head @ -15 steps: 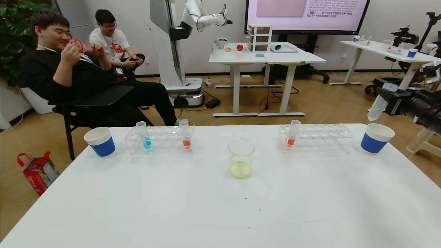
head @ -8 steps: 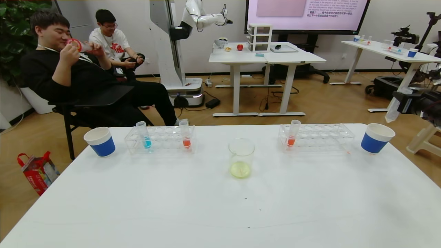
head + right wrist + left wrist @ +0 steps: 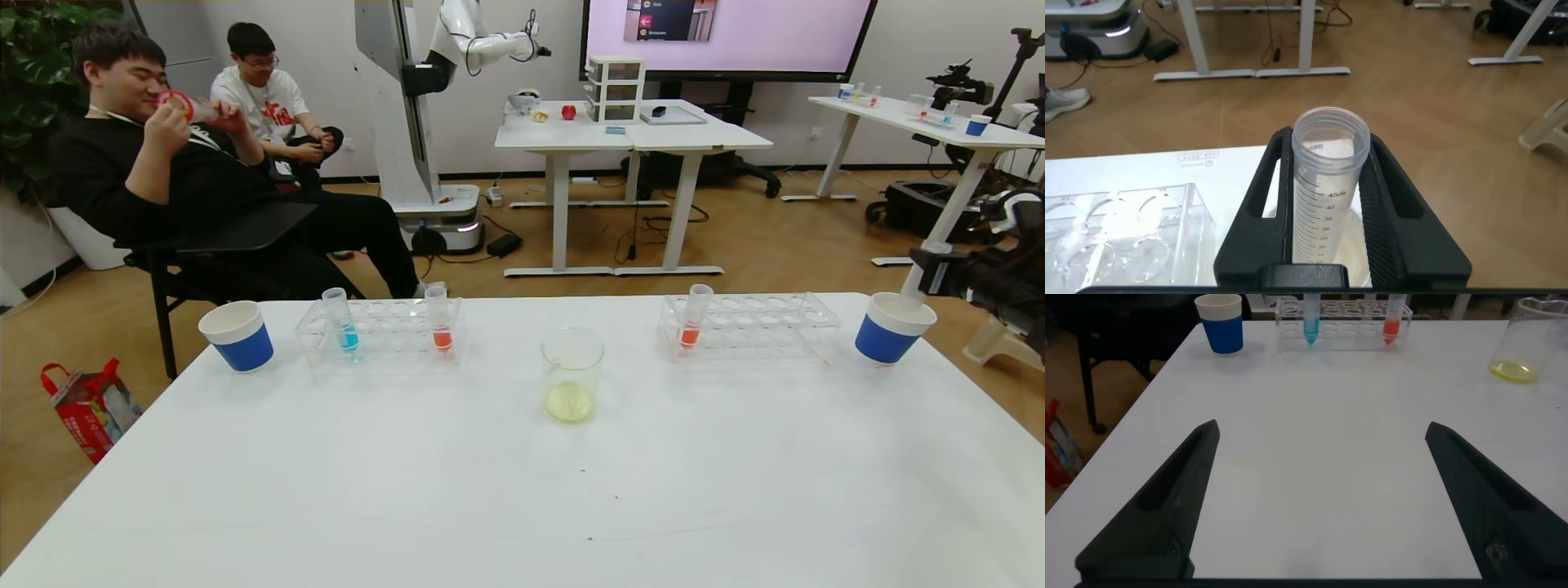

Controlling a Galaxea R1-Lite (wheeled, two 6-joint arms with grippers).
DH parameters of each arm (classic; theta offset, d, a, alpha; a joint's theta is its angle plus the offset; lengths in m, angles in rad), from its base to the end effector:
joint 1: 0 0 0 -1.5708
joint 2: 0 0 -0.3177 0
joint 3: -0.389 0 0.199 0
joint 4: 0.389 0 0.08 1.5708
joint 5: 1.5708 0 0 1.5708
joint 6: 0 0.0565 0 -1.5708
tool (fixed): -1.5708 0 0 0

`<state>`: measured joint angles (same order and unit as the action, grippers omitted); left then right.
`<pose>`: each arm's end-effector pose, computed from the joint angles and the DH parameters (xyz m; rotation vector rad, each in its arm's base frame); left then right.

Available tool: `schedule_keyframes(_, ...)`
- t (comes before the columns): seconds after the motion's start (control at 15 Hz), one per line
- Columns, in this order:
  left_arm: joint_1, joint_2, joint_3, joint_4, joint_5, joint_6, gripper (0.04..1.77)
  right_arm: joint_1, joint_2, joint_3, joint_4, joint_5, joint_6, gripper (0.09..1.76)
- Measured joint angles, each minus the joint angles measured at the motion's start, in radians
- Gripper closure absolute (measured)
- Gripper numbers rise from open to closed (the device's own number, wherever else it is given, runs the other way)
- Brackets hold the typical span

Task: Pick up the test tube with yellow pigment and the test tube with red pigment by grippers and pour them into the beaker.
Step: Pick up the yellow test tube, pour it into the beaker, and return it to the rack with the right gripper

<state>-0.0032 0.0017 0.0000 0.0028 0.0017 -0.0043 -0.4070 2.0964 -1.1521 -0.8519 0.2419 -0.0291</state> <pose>0.0031 0.0001 0.0751 -0.0043 0.0045 -0.0015 0.4303 -0.1708 0.1575 0.0005 0.0901 -0.1637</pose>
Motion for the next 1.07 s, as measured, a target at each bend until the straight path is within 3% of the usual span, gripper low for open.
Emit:
schedule_keyframes(0.4,0.0,0.0,0.0,0.0,0.0,0.0,0.06,-0.003,0.049,0.055,-0.08,-0.004,-0.033,1.36)
schedule_keyframes(0.93,0.0,0.0,0.0,0.0,0.0,0.0,0.06,-0.005,0.055,0.079,-0.086,-0.006,-0.04,1.36)
schedule_keyframes(1.0,0.0,0.0,0.0,0.0,0.0,0.0,0.06,-0.005,0.055,0.079,-0.086,-0.006,-0.041,1.28)
schedule_keyframes(1.07,0.0,0.0,0.0,0.0,0.0,0.0,0.06,-0.005,0.054,0.079,-0.086,-0.006,-0.041,1.06)
